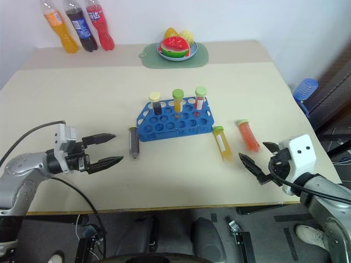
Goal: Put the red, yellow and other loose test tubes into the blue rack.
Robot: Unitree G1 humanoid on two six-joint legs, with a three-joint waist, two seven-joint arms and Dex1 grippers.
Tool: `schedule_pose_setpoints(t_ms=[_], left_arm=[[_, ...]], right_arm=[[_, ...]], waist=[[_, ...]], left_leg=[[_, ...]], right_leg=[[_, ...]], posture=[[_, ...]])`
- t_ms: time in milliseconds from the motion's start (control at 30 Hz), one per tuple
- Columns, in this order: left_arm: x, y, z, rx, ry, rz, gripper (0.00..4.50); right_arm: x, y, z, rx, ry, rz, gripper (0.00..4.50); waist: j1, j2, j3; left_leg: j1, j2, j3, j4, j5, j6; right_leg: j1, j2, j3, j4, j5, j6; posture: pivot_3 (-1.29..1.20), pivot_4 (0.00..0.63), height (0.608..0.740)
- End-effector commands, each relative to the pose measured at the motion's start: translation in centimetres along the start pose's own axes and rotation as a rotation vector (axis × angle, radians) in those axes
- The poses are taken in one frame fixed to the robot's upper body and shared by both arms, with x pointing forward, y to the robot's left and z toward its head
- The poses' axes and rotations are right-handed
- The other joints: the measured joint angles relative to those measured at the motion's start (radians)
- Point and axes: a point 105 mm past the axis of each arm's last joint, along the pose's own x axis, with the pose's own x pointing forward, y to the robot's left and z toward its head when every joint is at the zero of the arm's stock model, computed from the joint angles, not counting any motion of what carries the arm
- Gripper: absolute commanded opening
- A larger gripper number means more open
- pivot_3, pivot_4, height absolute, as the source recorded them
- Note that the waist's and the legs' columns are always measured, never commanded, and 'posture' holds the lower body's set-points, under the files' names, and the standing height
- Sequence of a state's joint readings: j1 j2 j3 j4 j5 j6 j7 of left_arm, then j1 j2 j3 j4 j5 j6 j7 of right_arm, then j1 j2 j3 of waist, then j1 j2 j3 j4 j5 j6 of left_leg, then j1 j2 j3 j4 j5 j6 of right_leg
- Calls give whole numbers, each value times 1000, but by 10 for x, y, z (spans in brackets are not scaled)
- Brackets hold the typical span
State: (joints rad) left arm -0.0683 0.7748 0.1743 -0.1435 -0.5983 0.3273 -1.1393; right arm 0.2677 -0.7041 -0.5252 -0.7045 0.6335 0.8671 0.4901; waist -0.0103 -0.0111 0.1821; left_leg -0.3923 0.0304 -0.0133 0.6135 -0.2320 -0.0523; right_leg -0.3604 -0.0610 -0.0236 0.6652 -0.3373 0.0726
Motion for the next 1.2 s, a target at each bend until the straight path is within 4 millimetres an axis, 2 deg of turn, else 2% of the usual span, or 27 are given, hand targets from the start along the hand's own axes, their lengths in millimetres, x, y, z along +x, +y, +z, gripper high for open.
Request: schedule_pose_setpoints(t_ms=[33,467,667,967,1200], left_arm=[[-1,-3,6,25,-6,-13,4500],[9,-14,9,48,-49,-113,4500],[16,-20,8,88,-35,-184,4500],[30,-33,11,112,-46,-269,4500],[31,-37,11,99,-49,-280,4500]], right_arm=[[-3,1,10,-40,-40,-8,4481],[14,3,21,-38,-31,-7,4481],[31,-13,12,-38,93,-32,4481],[59,-63,35,34,239,-84,4481],[73,-82,44,65,350,-54,4481]], waist=[[-1,0,0],[0,0,0],[0,0,0],[-2,0,1],[-3,1,1]], left_leg=[[0,0,0,0,0,0],[0,0,0,0,0,0],[-1,0,1,0,0,0],[-2,0,3,0,-2,4],[-11,1,5,3,-2,5]], right_leg=[[0,0,0,0,0,0],[0,1,0,0,0,0],[-1,1,1,0,0,0],[-4,2,5,0,1,-1],[-14,3,9,1,2,1]], posture=[[0,150,740],[0,150,740],[0,150,740],[0,150,740],[0,150,740]])
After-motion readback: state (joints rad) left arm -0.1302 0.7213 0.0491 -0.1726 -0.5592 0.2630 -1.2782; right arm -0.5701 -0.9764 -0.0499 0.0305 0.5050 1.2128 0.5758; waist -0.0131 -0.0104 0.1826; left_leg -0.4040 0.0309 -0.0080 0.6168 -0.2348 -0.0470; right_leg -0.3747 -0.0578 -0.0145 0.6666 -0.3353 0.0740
